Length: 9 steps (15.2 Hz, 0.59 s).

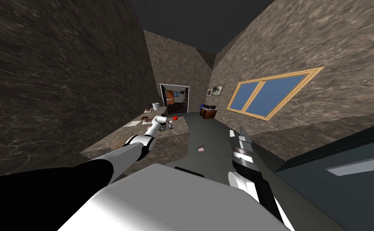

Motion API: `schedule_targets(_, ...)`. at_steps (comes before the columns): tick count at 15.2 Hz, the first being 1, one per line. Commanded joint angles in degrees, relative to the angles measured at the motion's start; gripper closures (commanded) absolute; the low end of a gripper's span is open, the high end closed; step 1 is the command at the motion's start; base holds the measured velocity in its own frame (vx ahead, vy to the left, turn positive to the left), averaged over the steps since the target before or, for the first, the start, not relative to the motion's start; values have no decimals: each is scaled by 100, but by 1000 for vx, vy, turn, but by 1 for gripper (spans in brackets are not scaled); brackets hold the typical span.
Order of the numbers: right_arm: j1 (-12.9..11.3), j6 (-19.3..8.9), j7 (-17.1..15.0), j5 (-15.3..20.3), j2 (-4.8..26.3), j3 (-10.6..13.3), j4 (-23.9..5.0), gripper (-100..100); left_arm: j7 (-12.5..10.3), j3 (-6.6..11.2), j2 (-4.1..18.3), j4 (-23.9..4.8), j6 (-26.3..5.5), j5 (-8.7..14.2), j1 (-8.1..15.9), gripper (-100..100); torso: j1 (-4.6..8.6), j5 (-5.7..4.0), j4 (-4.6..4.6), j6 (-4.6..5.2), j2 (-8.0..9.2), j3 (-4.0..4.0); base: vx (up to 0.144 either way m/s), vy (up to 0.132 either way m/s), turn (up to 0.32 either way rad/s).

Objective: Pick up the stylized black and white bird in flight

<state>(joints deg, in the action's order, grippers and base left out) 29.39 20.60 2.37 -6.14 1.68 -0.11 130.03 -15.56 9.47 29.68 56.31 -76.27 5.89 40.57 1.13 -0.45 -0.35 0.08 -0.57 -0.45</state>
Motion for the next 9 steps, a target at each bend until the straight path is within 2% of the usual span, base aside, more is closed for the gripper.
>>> schedule_targets(1, 0, 0, 0, 0, 0, 0, 0, 0, -43, -86, 67, 48, 27, -194, -46, -100, 0, 0, 0, 0, 0, 0, 66, -137, 58)
schedule_targets(3, 0, 0, 0, 0, 0, 0, 0, 0, -57, -154, 123, 20, 94, -334, -76, -100, -9, 4, -3, 2, -8, -6, 60, -140, 39)
schedule_targets(4, 0, 0, 0, 0, 0, 0, 0, 0, -35, -107, 98, 16, 72, -240, -57, -100, -10, 6, -5, 4, -8, -7, 21, -88, 27)
schedule_targets(5, -1, 0, 0, 0, 1, 0, 0, 0, -43, -87, 65, -43, 238, -236, -105, -100, -24, 9, -5, 6, -5, -6, 6, -9, 41)
schedule_targets(8, -1, 0, 0, 0, 2, -2, 0, 0, -48, -52, 14, -119, 437, -209, -159, -100, -88, 23, -4, 3, 3, -1, 4, 57, 28)
schedule_targets(9, -1, 0, 0, 0, 2, -2, 0, 0, -53, -75, 26, -109, 338, -226, -114, -100, -102, 27, -5, -1, 2, -3, 1, 40, -1)
